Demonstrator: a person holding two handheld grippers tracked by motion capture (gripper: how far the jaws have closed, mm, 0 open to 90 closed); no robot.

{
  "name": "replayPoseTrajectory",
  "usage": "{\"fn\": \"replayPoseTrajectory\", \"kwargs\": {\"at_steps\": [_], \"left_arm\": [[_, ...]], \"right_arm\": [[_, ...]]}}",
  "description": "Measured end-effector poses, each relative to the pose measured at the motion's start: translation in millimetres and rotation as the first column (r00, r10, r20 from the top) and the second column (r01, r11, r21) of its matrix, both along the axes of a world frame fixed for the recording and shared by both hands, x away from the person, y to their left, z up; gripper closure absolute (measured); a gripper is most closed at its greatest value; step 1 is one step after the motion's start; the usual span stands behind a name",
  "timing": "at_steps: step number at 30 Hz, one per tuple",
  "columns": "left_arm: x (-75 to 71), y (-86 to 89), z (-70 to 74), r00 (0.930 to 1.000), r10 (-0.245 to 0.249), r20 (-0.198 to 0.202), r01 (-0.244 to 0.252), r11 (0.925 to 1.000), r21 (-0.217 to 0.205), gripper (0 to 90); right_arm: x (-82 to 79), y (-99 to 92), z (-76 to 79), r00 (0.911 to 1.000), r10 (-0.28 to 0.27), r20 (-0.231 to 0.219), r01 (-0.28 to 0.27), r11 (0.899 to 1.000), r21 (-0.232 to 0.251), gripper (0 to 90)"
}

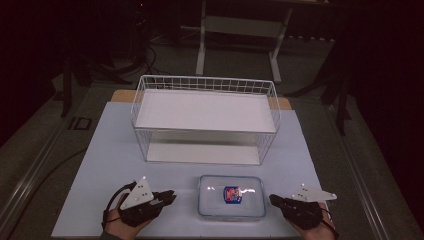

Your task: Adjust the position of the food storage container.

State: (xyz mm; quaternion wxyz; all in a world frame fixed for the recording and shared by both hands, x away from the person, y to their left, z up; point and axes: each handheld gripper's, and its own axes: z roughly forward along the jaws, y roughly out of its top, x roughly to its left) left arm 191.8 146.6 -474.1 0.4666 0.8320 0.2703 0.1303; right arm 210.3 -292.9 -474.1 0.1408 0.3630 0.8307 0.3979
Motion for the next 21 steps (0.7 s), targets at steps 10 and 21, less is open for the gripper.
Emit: {"fn": "replayPoseTrajectory", "kwargs": {"at_steps": [10, 21], "left_arm": [[-0.9, -18.2, -7.5, 0.9975, -0.067, -0.023, 0.067, 0.9975, 0.022, 87.5], [-5.2, -38.0, -16.8, 0.9886, -0.146, -0.036, 0.149, 0.9852, 0.085, 88.1]], "right_arm": [[7.5, 6.3, -7.1, 0.9992, 0.004, -0.040, -0.005, 1.000, -0.027, 89.7], [16.3, 8.9, -12.5, 0.9981, -0.012, -0.061, 0.009, 0.999, -0.048, 89.8]]}}
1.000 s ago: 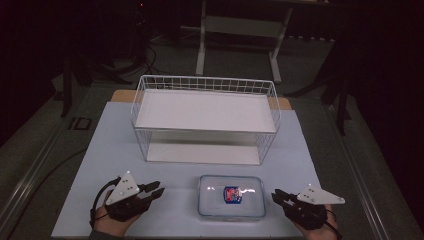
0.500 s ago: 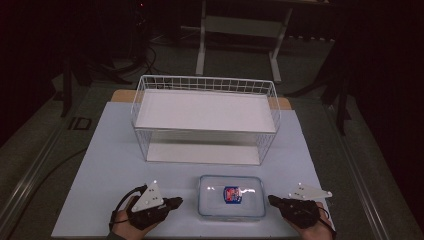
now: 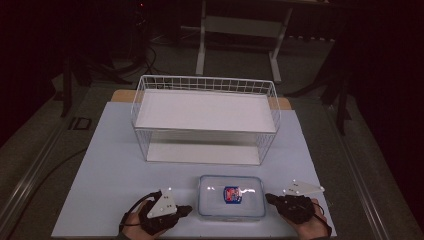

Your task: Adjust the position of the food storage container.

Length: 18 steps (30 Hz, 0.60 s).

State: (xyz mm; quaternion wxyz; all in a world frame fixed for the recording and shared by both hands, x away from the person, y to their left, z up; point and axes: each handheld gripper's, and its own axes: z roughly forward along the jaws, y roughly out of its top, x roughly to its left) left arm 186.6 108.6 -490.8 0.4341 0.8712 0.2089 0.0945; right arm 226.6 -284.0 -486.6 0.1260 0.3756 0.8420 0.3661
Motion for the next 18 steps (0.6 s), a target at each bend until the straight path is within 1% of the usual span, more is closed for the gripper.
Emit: {"fn": "replayPoseTrajectory", "kwargs": {"at_steps": [6, 8, 11, 18], "left_arm": [[-3.1, -8.0, -4.1, 0.9990, -0.044, -0.012, 0.044, 0.9990, 0.013, 88.1], [-4.6, -11.7, -5.7, 0.9979, -0.064, -0.012, 0.065, 0.9975, 0.029, 88.2], [-6.3, -16.8, -7.5, 0.9966, -0.081, -0.010, 0.082, 0.9956, 0.047, 88.1], [-6.0, -19.3, -7.9, 0.9964, -0.085, -0.007, 0.085, 0.9951, 0.051, 88.3]], "right_arm": [[1.5, -0.1, -1.3, 1.0000, -0.007, -0.006, 0.007, 1.000, -0.002, 89.9], [2.1, -0.1, -1.7, 0.9999, -0.010, -0.008, 0.010, 1.000, -0.002, 89.9], [3.0, 0.5, -2.3, 0.9998, -0.016, -0.012, 0.016, 1.000, -0.005, 89.9], [4.4, 1.7, -2.4, 0.9997, -0.020, -0.015, 0.020, 1.000, -0.001, 89.9]]}}
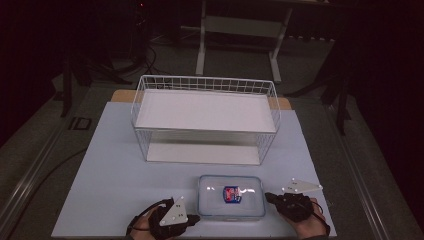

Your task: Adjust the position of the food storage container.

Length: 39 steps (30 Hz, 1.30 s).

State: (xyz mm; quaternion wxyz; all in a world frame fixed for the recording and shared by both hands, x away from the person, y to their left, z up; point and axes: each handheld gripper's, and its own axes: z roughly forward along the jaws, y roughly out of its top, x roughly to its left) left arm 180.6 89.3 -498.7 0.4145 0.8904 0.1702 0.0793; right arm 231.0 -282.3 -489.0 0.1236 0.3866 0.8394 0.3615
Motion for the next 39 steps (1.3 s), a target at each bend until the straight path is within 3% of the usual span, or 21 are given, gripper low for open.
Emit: {"fn": "replayPoseTrajectory", "kwargs": {"at_steps": [8, 17, 25, 31, 39], "left_arm": [[1.6, 2.0, -0.5, 0.9998, 0.019, -0.006, -0.019, 0.9998, 0.004, 88.3], [3.9, 8.4, -0.5, 0.9974, 0.071, -0.011, -0.071, 0.9973, 0.017, 88.1], [5.3, 13.6, -0.3, 0.9952, 0.097, -0.014, -0.097, 0.9952, 0.015, 87.8], [6.1, 13.9, -1.0, 0.9945, 0.104, -0.012, -0.104, 0.9943, 0.024, 87.8], [10.7, 20.9, -1.4, 0.9881, 0.153, -0.016, -0.152, 0.9875, 0.040, 87.7]], "right_arm": [[3.0, 4.4, -0.5, 1.0000, -0.001, -0.006, 0.001, 1.000, 0.002, 89.9], [17.0, 24.0, -6.6, 0.9989, 0.038, -0.027, -0.040, 0.997, -0.069, 89.9], [21.2, 28.5, -0.3, 0.9990, 0.043, -0.012, -0.044, 0.999, -0.029, 89.9], [19.4, 29.3, 0.1, 0.9990, 0.042, -0.011, -0.042, 0.999, -0.025, 89.9], [25.5, 39.0, 0.7, 0.9984, 0.057, -0.004, -0.057, 0.998, -0.028, 89.9]]}}
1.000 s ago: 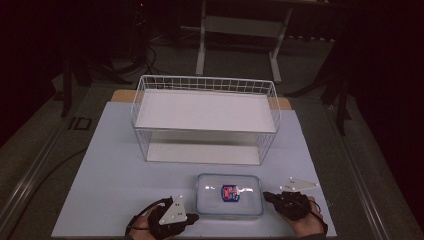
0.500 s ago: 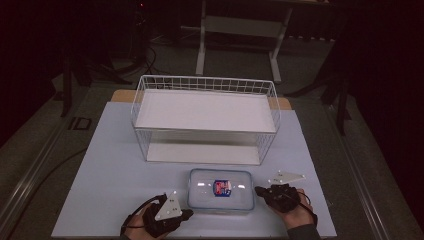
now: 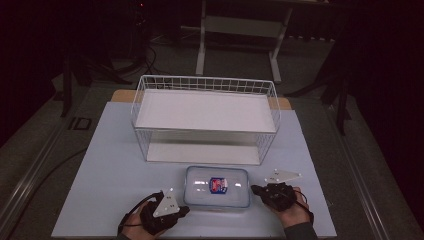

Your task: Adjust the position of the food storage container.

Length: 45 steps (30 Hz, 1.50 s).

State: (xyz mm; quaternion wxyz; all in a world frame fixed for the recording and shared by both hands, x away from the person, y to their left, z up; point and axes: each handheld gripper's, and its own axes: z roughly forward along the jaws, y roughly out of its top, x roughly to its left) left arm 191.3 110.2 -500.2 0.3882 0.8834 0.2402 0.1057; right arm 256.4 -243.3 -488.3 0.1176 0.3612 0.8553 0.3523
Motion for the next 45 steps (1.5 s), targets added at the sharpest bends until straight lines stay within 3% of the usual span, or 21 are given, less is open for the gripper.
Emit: {"fn": "replayPoseTrajectory", "kwargs": {"at_steps": [20, 35, 45], "left_arm": [[7.0, 12.9, 0.7, 0.9989, 0.044, -0.017, -0.044, 0.9990, 0.000, 85.9], [7.6, 13.9, 0.8, 0.9990, 0.041, -0.020, -0.041, 0.9992, -0.001, 82.4], [3.7, 25.2, 9.9, 0.9988, 0.048, -0.013, -0.049, 0.9947, -0.090, 74.5]], "right_arm": [[17.1, 18.2, 1.6, 0.9999, -0.002, 0.016, 0.002, 1.000, 0.029, 89.9], [21.1, 21.1, 0.7, 0.9996, -0.017, 0.022, 0.016, 0.999, 0.042, 89.5], [10.6, 20.8, 14.7, 0.9987, 0.001, 0.052, -0.005, 0.996, 0.088, 74.8]]}}
